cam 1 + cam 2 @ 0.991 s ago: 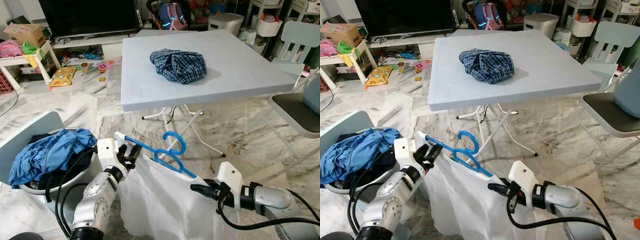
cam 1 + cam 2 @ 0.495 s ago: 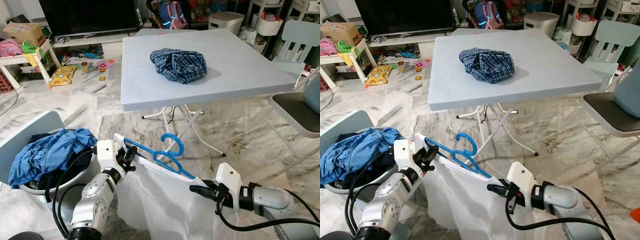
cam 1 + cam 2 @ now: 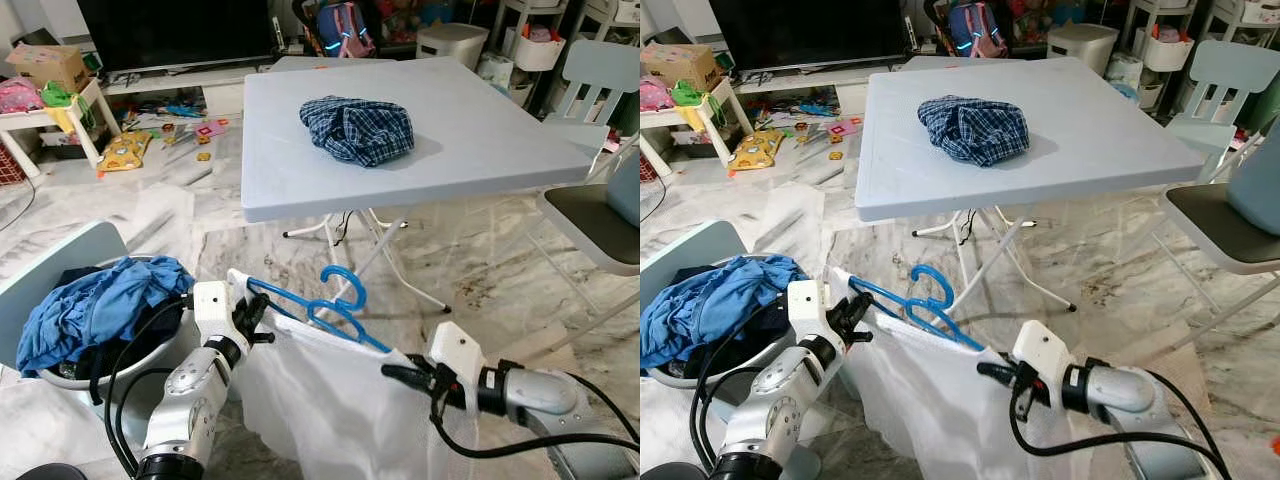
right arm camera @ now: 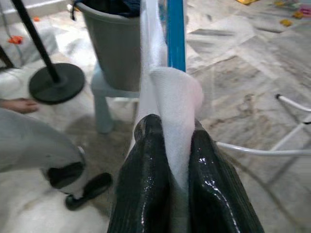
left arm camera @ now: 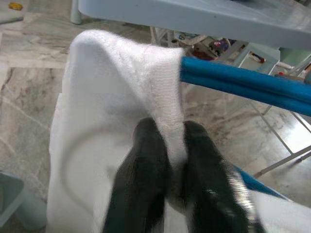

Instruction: Hang hanger

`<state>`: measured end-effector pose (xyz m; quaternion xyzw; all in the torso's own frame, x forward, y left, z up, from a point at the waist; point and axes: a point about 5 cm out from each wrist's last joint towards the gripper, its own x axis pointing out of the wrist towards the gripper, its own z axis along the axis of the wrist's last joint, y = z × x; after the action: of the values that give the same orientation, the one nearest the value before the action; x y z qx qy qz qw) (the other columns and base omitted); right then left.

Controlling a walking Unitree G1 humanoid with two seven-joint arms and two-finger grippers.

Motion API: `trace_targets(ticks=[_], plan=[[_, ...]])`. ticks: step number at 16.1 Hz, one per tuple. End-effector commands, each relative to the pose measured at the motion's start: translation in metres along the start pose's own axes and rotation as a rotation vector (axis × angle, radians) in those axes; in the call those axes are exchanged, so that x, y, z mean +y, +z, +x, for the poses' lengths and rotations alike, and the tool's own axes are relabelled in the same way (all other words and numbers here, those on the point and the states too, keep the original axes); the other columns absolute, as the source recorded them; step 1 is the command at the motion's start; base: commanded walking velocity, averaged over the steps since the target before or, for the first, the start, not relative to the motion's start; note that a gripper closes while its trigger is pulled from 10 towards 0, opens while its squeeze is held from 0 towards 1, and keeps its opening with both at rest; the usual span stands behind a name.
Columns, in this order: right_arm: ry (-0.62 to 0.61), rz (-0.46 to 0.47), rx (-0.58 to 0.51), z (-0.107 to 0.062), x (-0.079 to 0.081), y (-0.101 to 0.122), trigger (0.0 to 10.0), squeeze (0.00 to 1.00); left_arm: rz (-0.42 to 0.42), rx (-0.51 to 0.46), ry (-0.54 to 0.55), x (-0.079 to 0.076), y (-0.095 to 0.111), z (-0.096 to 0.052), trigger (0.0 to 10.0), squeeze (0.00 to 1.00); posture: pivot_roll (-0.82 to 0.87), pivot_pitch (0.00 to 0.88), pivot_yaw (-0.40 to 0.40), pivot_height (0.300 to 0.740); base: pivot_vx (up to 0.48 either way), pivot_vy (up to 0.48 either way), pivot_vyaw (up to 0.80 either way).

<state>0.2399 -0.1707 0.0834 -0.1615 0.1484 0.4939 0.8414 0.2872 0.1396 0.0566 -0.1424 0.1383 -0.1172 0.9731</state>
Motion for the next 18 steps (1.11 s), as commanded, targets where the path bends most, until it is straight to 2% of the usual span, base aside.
trace_targets(ticks=[1, 4, 10, 14, 17, 18], plan=[[-0.064, -0.064, -0.047, 0.002, -0.009, 0.012, 10.0, 0.00, 0.036, -0.023, -0.021, -0.001, 0.006, -0.001, 0.0, 0.00, -0.18, 0.000, 0.033, 0.740, 0.000, 0.000, 0.00], [-0.174, -0.112, -0.009, 0.003, -0.025, 0.010, 10.0, 0.00, 0.013, -0.080, -0.096, -0.012, 0.016, -0.001, 0.0, 0.00, -0.18, 0.000, 0.031, 0.740, 0.000, 0.000, 0.00], [-0.236, -0.164, 0.060, -0.007, -0.040, -0.001, 10.0, 0.00, 0.021, -0.144, -0.023, -0.002, 0.027, -0.001, 0.0, 0.00, -0.18, 0.000, 0.029, 0.740, 0.000, 0.000, 0.00], [-0.194, -0.183, 0.101, -0.035, -0.050, -0.012, 10.0, 0.00, 0.057, -0.221, 0.113, 0.018, 0.043, -0.002, 0.0, 0.00, -0.17, 0.000, 0.027, 0.740, 0.000, 0.000, 0.00], [-0.157, -0.182, 0.140, -0.068, -0.058, -0.016, 10.0, 0.00, 0.056, -0.228, 0.143, 0.025, 0.046, -0.003, 0.0, 0.00, -0.18, 0.000, 0.027, 0.740, 0.000, 0.000, 0.00], [-0.157, -0.181, 0.141, -0.070, -0.059, -0.017, 10.0, 0.00, 0.056, -0.229, 0.144, 0.025, 0.046, -0.003, 0.0, 0.00, -0.18, 0.000, 0.027, 0.740, 0.000, 0.000, 0.00]])
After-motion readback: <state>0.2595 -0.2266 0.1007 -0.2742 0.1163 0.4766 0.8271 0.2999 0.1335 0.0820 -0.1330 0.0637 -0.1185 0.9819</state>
